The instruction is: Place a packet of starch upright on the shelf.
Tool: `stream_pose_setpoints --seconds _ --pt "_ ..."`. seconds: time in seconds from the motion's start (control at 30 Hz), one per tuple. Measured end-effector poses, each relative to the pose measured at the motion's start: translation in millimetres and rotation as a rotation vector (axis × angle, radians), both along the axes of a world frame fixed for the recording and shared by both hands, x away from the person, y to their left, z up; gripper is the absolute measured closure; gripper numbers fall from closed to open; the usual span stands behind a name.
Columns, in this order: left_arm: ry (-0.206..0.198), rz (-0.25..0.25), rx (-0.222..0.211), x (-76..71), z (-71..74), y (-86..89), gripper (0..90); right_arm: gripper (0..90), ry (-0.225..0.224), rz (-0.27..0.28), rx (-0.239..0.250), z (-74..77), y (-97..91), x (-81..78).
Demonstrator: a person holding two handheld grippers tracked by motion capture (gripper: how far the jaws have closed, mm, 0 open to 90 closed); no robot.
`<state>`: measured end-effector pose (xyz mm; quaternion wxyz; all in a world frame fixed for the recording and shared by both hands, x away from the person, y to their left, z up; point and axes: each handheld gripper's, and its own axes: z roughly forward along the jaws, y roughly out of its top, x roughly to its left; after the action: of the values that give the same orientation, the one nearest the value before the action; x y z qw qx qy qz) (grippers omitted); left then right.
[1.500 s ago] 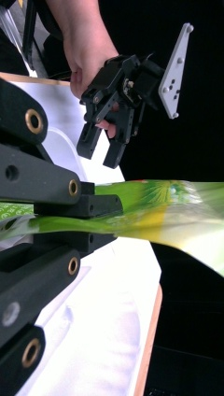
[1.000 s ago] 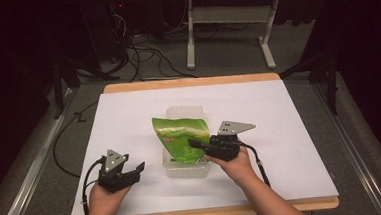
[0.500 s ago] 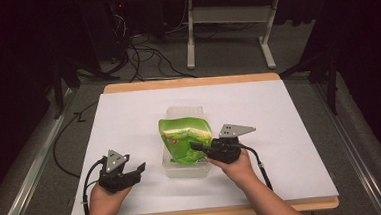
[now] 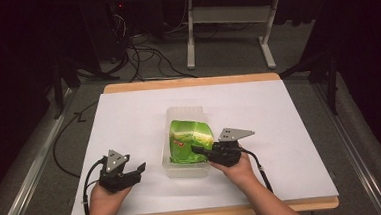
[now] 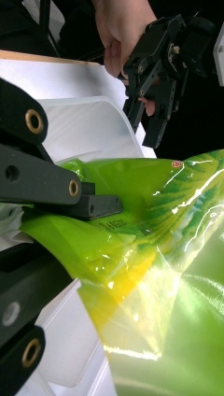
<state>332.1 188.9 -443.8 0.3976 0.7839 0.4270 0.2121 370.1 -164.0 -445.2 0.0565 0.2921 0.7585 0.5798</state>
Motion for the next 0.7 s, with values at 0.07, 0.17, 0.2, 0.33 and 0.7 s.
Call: stream_pose_setpoints --seconds 0.07,0.17,0.2,0.33,0.7 --pt "0.0 -0.003 0.003 -0.5 0.2 -0.3 35.1 88.0 -0.001 0.001 0.0 -1.4 -0.3 -0.3" --pt "0.0 -0.002 0.001 -0.7 0.5 -0.3 35.1 87.9 0.0 -0.002 0.002 -2.9 -0.8 -0.6" --pt "0.0 -0.002 0.001 -0.7 0.4 -0.4 35.1 87.9 0.0 -0.003 0.001 -3.4 -0.9 -0.9" --pt "0.001 -0.002 -0.001 -0.7 -0.1 -1.5 35.1 88.0 -0.003 -0.006 0.006 -6.9 -0.9 -2.4" --pt "-0.003 0.001 -0.004 -0.6 1.0 0.7 35.0 87.6 -0.022 -0.022 -0.006 -2.2 -0.5 -4.6"
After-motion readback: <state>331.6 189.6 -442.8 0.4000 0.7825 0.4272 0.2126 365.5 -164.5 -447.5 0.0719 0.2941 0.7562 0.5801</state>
